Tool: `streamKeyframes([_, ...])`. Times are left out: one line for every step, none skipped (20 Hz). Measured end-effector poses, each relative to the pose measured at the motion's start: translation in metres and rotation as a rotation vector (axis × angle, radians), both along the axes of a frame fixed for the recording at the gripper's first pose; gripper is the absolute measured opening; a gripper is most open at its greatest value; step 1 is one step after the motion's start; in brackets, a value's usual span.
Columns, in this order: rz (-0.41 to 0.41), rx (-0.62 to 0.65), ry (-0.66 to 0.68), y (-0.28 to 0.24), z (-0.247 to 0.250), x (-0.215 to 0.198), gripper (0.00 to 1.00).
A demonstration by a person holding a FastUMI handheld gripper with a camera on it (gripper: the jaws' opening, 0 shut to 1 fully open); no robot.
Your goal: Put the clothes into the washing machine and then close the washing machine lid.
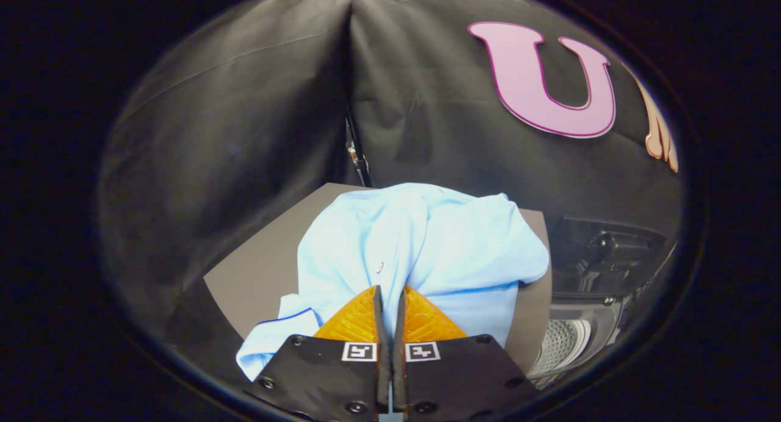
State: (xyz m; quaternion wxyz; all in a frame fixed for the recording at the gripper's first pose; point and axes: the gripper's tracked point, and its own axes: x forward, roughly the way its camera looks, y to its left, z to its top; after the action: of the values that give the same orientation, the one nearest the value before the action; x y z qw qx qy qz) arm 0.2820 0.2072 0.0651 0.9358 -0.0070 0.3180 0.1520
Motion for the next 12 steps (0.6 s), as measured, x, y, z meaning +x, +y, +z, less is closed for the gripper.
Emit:
streamKeyframes([-0.010,-0.018,-0.014,-0.014,0.006,0.000,0.03])
streamKeyframes([-0.009,-0.045,-0.028,-0.027,0.016,-0.002,0.03])
streamKeyframes([-0.013,-0.064,-0.046,-0.043,0.024,-0.004,0.03])
streamKeyframes([-0.024,-0.073,-0.065,-0.057,0.035,-0.007,0.03])
streamKeyframes([-0.035,-0.077,-0.078,-0.071,0.045,-0.011,0.03])
streamKeyframes([-0.047,-0.083,-0.090,-0.087,0.053,-0.011,0.03])
streamKeyframes([-0.056,-0.101,-0.102,-0.104,0.057,-0.012,0.03])
streamKeyframes([-0.068,-0.120,-0.109,-0.125,0.061,-0.011,0.03])
streamKeyframes([-0.087,-0.130,-0.117,-0.144,0.065,-0.013,0.03])
streamKeyframes([-0.113,-0.122,-0.121,-0.163,0.067,-0.014,0.03])
streamKeyframes([-0.135,-0.115,-0.124,-0.180,0.069,-0.016,0.03])
streamKeyframes([-0.160,-0.117,-0.133,-0.200,0.070,-0.015,0.03])
